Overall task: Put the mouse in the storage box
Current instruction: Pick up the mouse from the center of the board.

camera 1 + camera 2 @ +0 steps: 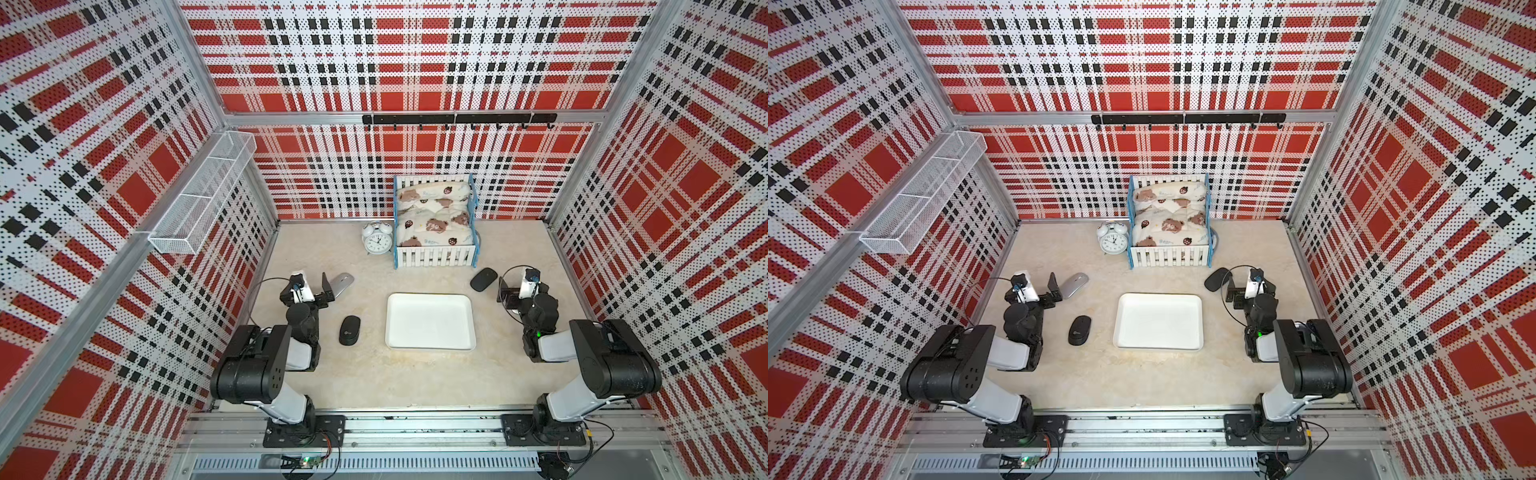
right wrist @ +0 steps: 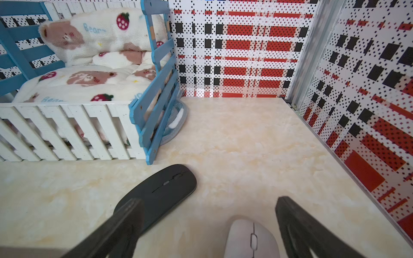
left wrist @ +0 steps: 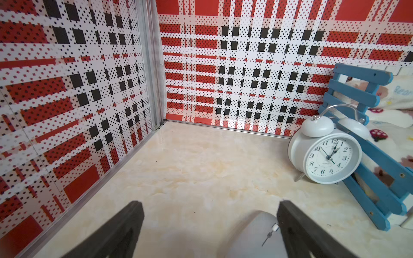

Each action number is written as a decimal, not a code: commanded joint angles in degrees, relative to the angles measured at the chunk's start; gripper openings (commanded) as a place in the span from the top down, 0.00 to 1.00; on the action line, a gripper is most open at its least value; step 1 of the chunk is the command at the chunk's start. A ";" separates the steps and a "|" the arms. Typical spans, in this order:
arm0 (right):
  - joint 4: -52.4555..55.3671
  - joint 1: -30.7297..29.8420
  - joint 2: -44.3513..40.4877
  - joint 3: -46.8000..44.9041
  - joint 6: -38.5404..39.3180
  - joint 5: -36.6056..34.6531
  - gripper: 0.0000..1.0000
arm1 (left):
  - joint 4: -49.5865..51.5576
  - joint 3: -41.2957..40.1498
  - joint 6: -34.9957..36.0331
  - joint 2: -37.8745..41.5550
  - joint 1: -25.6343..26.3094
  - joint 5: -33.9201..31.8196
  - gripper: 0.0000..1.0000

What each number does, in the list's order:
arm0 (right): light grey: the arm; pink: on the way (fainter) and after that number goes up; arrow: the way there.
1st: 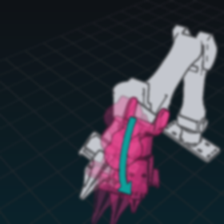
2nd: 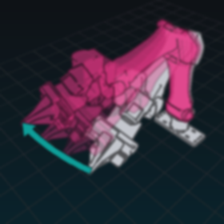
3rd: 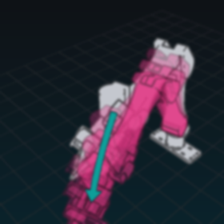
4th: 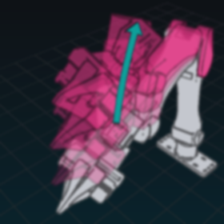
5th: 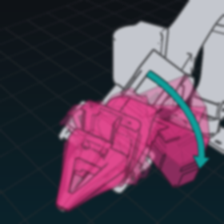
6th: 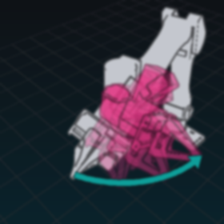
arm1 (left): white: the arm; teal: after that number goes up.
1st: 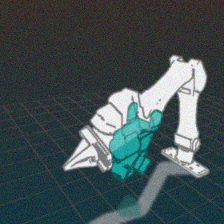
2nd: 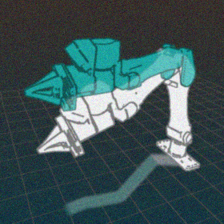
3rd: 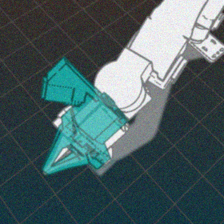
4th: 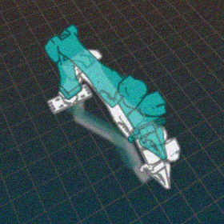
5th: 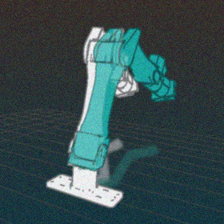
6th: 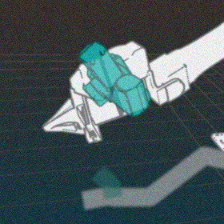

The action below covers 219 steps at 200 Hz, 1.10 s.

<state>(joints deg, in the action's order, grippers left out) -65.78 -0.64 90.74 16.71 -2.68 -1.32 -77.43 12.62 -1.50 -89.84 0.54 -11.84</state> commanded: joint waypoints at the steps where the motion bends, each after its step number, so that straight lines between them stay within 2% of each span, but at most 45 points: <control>1: 0.22 -0.34 -0.90 0.33 -0.26 -0.50 0.00 | 0.32 0.29 -0.32 0.15 0.52 -0.35 0.01; 60: -0.01 -0.41 -1.10 0.21 -1.15 -3.07 0.00 | 0.35 0.25 -0.66 0.21 0.00 0.59 0.01; 70: 5.42 -0.09 -3.81 1.55 -2.35 -4.75 0.00 | 0.56 0.68 -0.51 0.87 0.53 -0.21 0.01; 94: 31.84 -0.15 -13.49 12.81 -3.82 -2.50 0.06 | 24.08 10.21 2.91 10.37 3.39 1.09 0.10; 110: 44.45 -1.07 -16.57 20.07 -7.50 1.65 0.09 | 37.29 18.14 5.82 14.08 5.63 5.65 0.09; 119: 47.95 -2.64 -17.27 22.36 -7.39 4.37 0.09 | 44.58 23.44 7.08 13.93 7.39 5.77 0.09; 134: 48.66 -7.49 -17.61 24.59 -7.05 4.56 0.09 | 56.72 31.96 8.95 10.62 10.58 2.00 0.07; 140: 52.60 -9.34 -17.61 24.92 -4.68 4.69 0.08 | 61.48 35.13 10.28 8.85 11.57 0.72 0.05; 146: 53.08 -10.34 -17.61 25.03 -4.45 5.31 0.08 | 65.47 37.86 10.95 6.70 12.64 -0.14 0.00; 171: 52.30 -12.18 -17.77 24.54 -6.54 11.29 0.07 | 79.97 48.04 12.71 -2.28 15.50 1.39 0.01; 195: 49.11 -12.61 -16.93 23.41 -7.36 12.19 0.07 | 86.52 52.31 12.81 -8.15 15.59 5.23 0.01; 219: 50.65 -12.67 -13.84 25.37 -6.90 10.56 0.09 | 88.79 52.89 13.01 -11.17 15.38 5.91 0.01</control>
<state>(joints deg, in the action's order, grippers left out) -16.80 -12.97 74.32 40.38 -9.08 8.86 1.19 64.10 10.22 -99.31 16.23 -7.81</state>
